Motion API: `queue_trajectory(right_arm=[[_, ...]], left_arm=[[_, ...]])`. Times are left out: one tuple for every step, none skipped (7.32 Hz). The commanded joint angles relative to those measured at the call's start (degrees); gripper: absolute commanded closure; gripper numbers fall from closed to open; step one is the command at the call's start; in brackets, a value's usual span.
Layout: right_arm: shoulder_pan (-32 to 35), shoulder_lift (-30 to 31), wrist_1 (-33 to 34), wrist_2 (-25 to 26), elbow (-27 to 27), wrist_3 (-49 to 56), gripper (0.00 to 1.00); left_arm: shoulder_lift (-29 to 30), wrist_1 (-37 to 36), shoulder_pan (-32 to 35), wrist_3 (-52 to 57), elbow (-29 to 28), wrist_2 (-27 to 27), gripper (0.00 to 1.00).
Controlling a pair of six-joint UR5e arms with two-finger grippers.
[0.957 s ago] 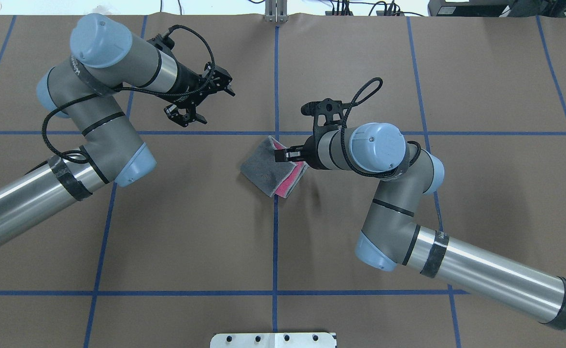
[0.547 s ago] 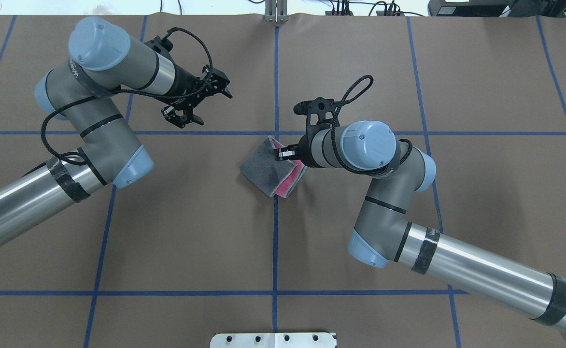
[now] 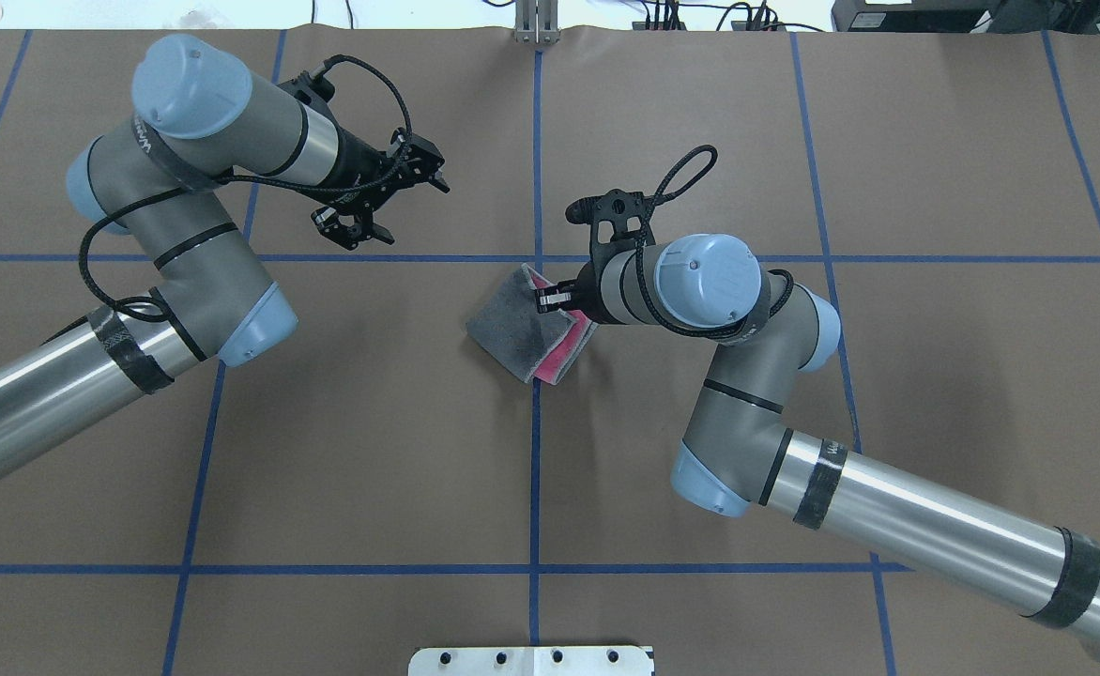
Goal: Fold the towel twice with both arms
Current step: 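Lower the right gripper onto the edge of the folded strip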
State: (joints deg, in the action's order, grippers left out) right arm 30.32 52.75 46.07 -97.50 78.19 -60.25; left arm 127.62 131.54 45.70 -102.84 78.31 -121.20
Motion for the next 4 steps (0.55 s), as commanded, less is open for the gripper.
queue_trajectory(right_arm=[[0.0, 0.1, 0.1, 0.0, -0.1, 0.1, 0.5], [-0.2, 0.2, 0.1, 0.0, -0.1, 0.1, 0.52], [-0.5, 0.2, 0.1, 0.0, -0.1, 0.1, 0.52], [-0.8, 0.2, 0.1, 0.0, -0.1, 0.1, 0.52]], left_arm=[[-0.2, 0.0, 0.0, 0.1, 0.0, 0.0, 0.0], [-0.2, 0.0, 0.0, 0.0, 0.0, 0.0, 0.0], [-0.2, 0.0, 0.0, 0.1, 0.0, -0.1, 0.0], [-0.2, 0.0, 0.0, 0.1, 0.0, -0.1, 0.0]])
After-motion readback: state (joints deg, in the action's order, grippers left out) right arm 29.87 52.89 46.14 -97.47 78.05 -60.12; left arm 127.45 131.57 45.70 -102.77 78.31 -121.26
